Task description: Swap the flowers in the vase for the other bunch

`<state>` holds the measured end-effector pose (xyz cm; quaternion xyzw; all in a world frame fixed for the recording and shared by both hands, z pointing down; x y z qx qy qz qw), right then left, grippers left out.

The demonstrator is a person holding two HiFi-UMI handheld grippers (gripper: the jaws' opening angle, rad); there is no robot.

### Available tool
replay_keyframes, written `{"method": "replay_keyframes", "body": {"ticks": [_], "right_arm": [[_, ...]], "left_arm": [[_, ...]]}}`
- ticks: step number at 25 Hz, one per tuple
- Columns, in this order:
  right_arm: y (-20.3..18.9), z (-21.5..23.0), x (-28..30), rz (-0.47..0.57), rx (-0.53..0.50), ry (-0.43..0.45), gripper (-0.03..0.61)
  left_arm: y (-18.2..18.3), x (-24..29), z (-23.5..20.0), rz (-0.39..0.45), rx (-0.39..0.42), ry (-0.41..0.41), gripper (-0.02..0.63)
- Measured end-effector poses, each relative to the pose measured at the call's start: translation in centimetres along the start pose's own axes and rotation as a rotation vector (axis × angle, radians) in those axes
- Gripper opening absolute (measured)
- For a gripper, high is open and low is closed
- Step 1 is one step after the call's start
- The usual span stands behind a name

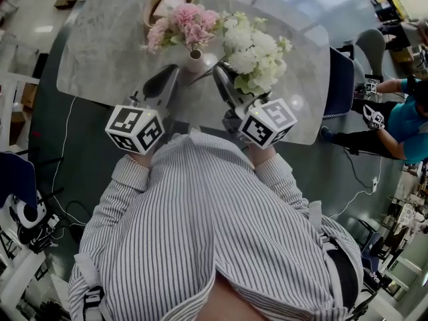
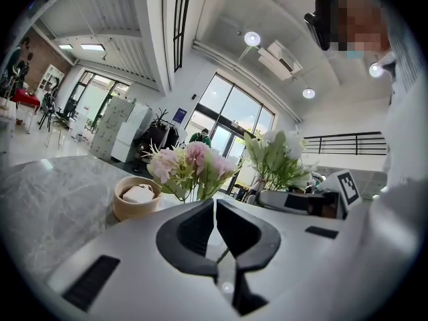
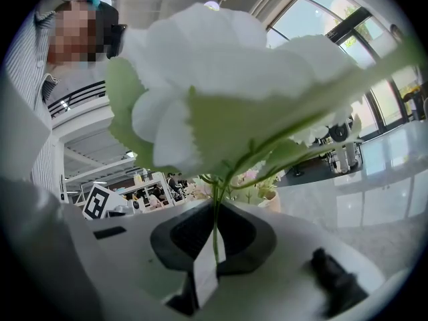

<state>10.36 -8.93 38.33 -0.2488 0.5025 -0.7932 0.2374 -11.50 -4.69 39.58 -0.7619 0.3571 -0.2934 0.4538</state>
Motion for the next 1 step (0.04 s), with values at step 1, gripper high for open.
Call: {"method": "replay_keyframes", "body": {"ticks": [1], "right_arm": [[-0.02,0.02,0.02,0.000,0.000,0.000,0.026]], "left_arm": [[-0.03,0.00,-0.01,-0.001,0.000,0.000,0.023]]}}
Point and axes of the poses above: the fingertips, and each gripper's own axes: x forward along the fingers, z to its right, y out of its top, the point moved 10 cm from there along -x, backward along the fingers, and after that the axes turned 5 degrees about -y, right-handed, at the moved point
